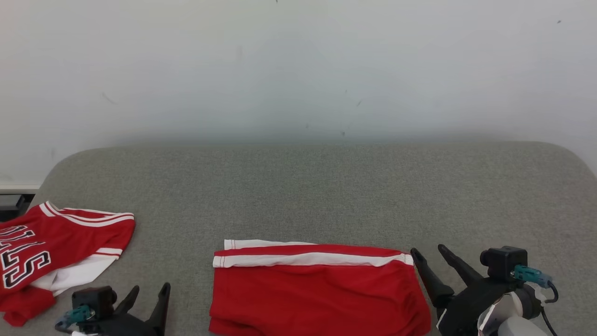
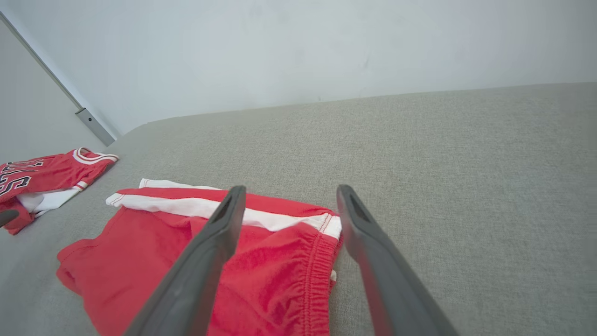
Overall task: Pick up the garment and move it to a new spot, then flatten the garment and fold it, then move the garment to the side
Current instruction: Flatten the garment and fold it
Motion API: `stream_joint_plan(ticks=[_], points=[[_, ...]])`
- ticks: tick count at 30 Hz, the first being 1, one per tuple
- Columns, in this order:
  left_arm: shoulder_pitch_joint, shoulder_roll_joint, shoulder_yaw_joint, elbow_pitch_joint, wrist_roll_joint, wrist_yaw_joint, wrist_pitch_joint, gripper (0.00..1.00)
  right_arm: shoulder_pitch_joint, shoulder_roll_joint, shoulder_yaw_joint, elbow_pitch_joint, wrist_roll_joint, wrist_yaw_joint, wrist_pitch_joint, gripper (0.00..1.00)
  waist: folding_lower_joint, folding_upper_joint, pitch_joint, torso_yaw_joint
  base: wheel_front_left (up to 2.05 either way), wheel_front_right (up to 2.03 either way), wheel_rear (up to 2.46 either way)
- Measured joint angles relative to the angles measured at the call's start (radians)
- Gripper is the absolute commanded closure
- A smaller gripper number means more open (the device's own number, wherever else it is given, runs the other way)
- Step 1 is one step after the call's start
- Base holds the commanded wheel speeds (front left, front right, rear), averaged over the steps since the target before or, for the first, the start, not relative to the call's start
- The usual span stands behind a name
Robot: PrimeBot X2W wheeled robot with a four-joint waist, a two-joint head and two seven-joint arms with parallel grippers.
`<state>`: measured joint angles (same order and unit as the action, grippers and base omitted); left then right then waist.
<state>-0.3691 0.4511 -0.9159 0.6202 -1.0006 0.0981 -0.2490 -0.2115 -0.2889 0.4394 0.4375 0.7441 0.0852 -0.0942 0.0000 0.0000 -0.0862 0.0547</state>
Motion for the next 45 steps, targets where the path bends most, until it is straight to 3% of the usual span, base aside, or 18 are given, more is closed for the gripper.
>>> stream_joint_plan(ticks=[9,21,38,45], points=[[0.079,0.043,0.088,-0.096,0.110,0.024,-0.001,0.00,0.029,0.023,0.008,-0.055,-0.070,-0.070,-0.092,0.00,0.0000,0.0000,-0.008,-0.003,0.00,0.00,0.00],[0.187,0.050,0.232,-0.195,0.232,0.025,-0.001,0.00,0.085,-0.019,-0.023,-0.087,-0.103,-0.135,-0.123,0.00,0.0000,0.0000,-0.020,-0.012,0.00,0.00,0.00],[0.369,-0.031,0.494,-0.292,0.370,0.025,-0.001,0.00,0.147,-0.021,-0.066,-0.144,-0.132,-0.175,-0.144,0.00,0.0000,0.0000,-0.018,-0.023,0.00,0.00,0.00],[0.386,-0.072,0.537,-0.346,0.429,0.026,-0.002,0.00,0.170,-0.012,-0.063,-0.145,-0.131,-0.179,-0.145,0.00,0.0001,0.0000,-0.010,-0.025,0.00,0.00,0.00]])
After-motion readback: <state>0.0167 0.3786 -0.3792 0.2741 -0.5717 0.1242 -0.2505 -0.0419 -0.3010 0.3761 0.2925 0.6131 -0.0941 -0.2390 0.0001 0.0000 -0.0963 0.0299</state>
